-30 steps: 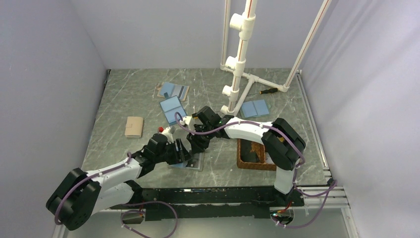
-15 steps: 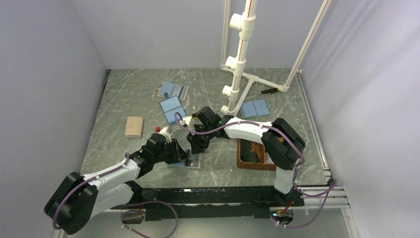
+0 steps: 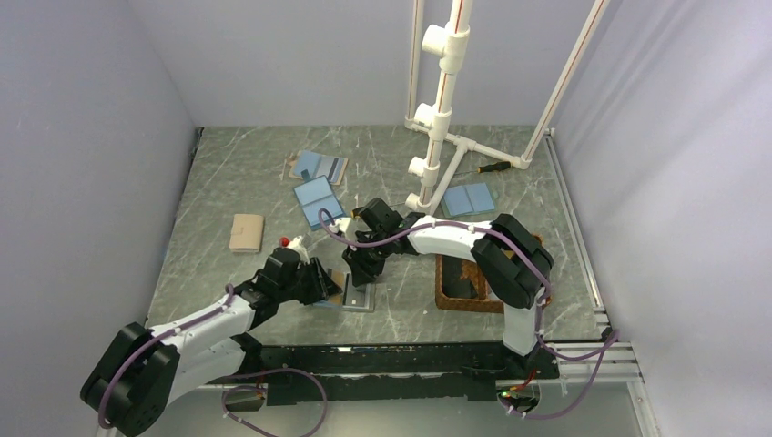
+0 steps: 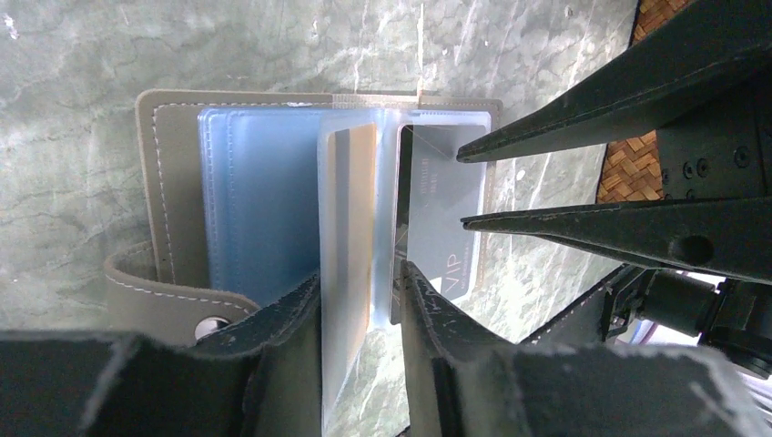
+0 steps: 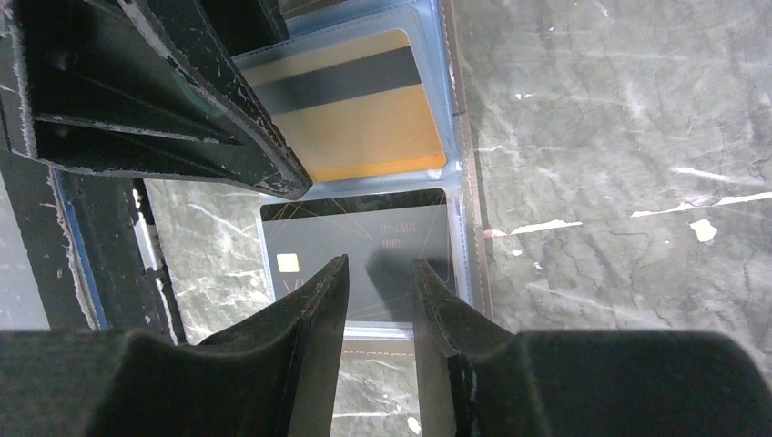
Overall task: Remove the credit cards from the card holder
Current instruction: Remove the credit card from the card holder.
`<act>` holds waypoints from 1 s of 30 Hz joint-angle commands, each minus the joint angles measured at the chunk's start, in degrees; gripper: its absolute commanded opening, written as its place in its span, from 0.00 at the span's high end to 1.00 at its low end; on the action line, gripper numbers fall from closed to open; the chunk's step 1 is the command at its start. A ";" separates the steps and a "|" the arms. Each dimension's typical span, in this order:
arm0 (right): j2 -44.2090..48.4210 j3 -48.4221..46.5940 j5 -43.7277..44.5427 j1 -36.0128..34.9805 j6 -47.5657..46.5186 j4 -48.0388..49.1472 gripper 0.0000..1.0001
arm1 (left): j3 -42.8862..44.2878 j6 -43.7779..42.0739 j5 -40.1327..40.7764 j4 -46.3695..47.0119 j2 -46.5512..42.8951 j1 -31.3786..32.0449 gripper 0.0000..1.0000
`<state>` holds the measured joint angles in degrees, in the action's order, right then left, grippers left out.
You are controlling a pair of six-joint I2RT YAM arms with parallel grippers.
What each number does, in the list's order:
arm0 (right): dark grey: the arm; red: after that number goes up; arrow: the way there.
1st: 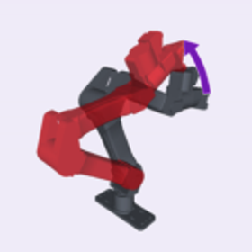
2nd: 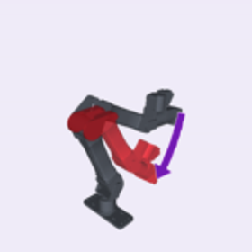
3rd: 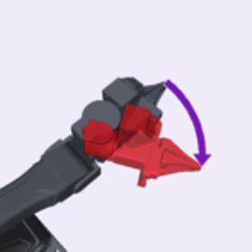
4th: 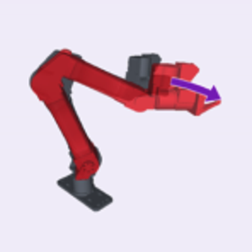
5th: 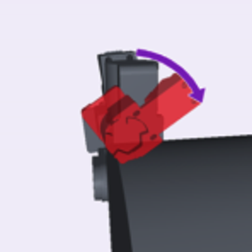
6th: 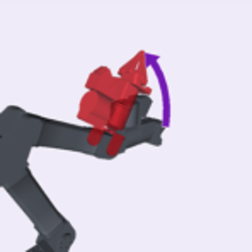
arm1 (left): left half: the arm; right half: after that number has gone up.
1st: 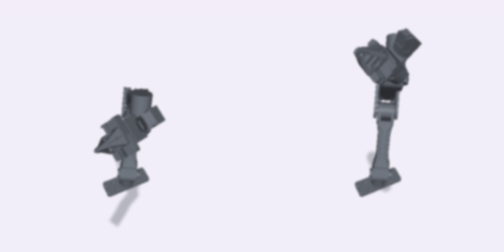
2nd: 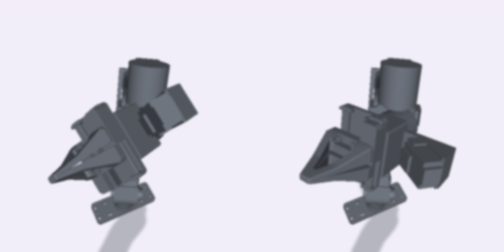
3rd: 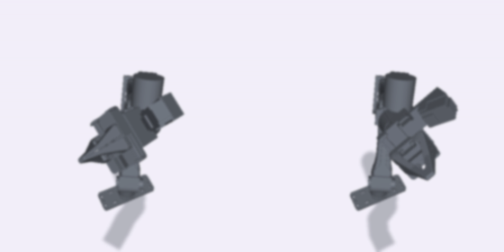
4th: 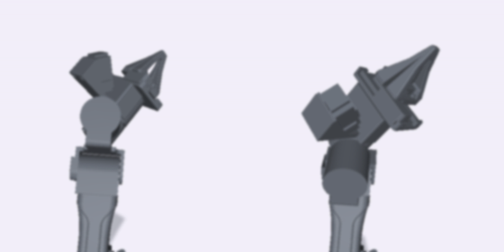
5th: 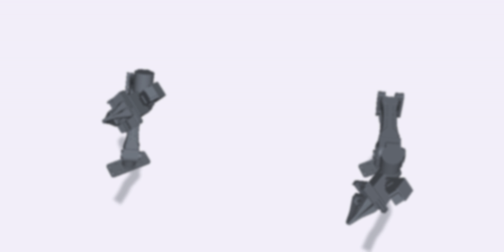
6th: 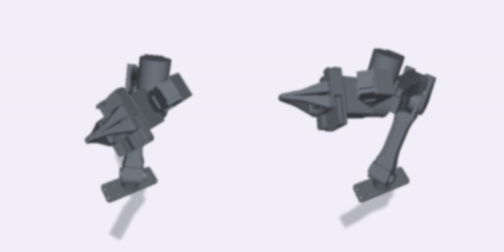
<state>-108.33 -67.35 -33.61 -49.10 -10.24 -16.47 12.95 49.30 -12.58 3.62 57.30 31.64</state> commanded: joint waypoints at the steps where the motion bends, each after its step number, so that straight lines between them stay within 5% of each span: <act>1: -0.10 -2.34 -2.10 0.40 0.15 0.24 0.65 | -0.13 1.24 -1.65 0.65 -0.29 -1.14 0.63; 20: 0.93 -2.08 -7.24 1.38 1.39 0.55 0.65 | -2.06 4.53 -4.25 -1.63 -7.19 -5.97 0.66; 22: 0.97 -2.08 -8.23 1.40 1.74 0.60 0.65 | -2.38 4.58 -5.12 -0.56 -6.80 -6.38 0.69; 26: 1.61 -1.69 -10.14 1.55 2.85 1.38 0.65 | -3.28 4.90 -6.67 2.17 -5.39 -6.68 1.00; 30: 1.90 -1.39 -11.85 1.96 4.06 2.22 0.64 | -4.17 5.13 -7.04 3.15 -7.02 -6.77 1.00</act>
<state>-108.33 -67.61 -41.71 -47.75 -7.86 -16.43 9.76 53.98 -17.82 4.10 51.57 25.17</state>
